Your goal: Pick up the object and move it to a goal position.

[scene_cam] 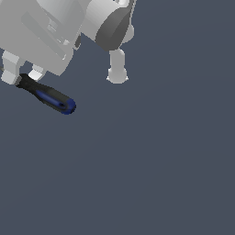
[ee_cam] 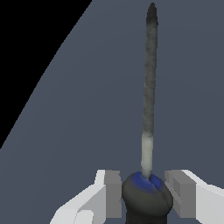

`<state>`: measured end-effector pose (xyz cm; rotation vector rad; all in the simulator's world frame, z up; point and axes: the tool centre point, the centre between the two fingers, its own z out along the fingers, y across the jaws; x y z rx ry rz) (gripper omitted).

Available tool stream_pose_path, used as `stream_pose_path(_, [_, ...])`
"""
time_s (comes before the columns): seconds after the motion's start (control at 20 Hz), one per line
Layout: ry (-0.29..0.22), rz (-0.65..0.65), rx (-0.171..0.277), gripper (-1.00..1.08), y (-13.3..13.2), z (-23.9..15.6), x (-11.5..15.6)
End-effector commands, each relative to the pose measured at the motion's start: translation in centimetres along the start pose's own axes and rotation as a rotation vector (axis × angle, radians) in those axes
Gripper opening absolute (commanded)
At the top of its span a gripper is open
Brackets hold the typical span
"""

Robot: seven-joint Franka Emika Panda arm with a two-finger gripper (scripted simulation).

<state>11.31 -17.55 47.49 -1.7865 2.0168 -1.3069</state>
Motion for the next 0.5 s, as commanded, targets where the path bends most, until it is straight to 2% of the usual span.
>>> stream_pose_path(0.0, [0.017,0.013,0.013,-1.00,-0.5,-0.8,0.6])
stream_pose_path(0.45, [0.041,0.030,0.029,-1.00,-1.2,-1.9,1.4])
